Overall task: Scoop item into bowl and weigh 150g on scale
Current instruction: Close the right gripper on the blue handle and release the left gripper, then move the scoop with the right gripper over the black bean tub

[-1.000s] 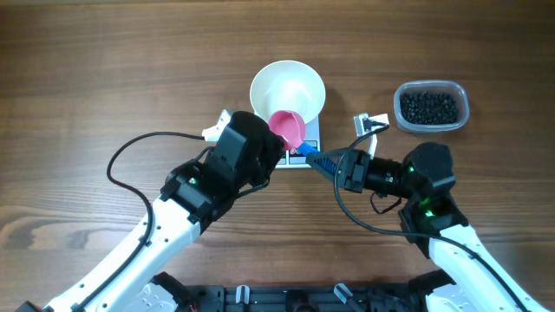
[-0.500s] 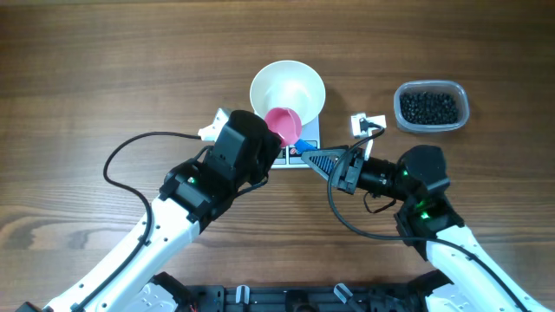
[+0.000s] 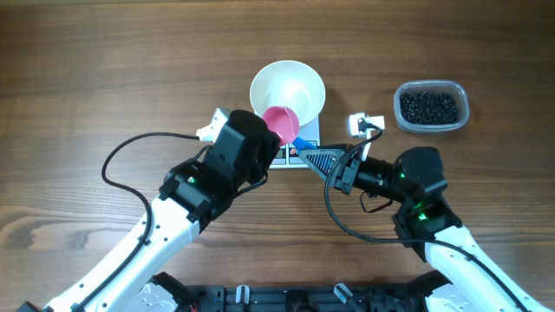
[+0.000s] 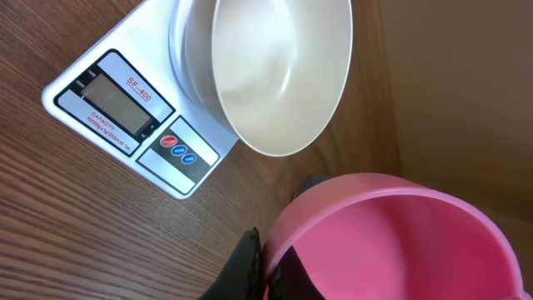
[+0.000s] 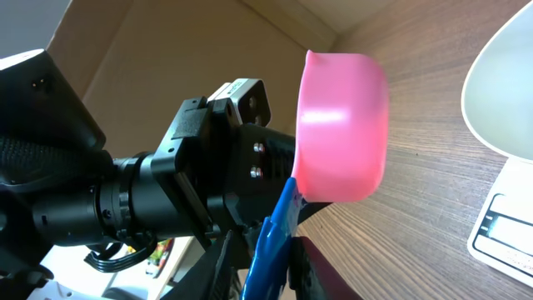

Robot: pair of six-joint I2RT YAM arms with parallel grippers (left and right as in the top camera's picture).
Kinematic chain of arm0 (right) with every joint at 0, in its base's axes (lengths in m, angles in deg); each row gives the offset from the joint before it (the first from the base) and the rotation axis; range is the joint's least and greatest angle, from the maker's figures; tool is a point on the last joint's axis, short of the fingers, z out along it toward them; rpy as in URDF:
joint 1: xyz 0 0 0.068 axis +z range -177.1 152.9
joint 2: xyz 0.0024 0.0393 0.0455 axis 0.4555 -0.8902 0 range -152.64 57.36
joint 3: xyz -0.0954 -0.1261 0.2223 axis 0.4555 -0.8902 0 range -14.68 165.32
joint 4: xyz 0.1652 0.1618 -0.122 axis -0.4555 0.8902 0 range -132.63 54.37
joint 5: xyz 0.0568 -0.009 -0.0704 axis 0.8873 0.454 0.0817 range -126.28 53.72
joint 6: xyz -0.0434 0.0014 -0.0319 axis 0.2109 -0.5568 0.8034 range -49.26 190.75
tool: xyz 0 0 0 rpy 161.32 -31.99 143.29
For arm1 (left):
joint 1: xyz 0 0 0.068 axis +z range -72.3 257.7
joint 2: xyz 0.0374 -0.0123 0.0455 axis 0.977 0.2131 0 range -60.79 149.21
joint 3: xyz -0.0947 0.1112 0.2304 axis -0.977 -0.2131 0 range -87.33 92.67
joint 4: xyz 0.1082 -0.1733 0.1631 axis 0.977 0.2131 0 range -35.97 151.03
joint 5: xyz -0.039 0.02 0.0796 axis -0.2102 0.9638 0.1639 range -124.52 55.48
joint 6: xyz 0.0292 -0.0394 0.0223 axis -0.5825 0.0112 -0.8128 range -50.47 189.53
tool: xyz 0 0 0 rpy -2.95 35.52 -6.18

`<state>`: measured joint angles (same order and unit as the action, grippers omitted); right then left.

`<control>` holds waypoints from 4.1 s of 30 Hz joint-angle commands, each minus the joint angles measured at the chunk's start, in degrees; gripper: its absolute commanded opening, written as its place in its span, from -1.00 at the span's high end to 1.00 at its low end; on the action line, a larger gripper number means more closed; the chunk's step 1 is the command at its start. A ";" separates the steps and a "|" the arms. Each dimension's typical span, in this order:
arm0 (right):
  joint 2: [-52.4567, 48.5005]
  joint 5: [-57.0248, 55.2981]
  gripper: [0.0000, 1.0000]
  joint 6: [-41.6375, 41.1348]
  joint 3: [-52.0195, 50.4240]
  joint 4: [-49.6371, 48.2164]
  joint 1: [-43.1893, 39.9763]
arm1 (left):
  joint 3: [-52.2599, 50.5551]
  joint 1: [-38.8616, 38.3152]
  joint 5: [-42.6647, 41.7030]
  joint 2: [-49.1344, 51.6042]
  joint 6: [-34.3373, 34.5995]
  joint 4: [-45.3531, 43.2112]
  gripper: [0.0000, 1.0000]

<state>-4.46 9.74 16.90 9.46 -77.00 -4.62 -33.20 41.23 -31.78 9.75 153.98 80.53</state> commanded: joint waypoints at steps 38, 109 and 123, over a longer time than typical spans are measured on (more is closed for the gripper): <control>-3.61 0.24 0.42 1.16 1.03 -4.83 0.76 | 0.15 -0.07 3.15 0.50 -3.26 0.72 0.92; -3.61 0.72 0.91 1.14 1.03 -4.81 0.76 | 0.15 -0.07 3.15 0.50 -6.21 1.53 0.92; -3.61 0.94 0.91 1.14 1.03 -6.86 0.76 | 0.15 -0.07 3.17 0.50 -6.23 1.57 0.92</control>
<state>-8.77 8.40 17.34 9.40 -80.72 -4.16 -33.02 41.23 -29.22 9.75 149.50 81.39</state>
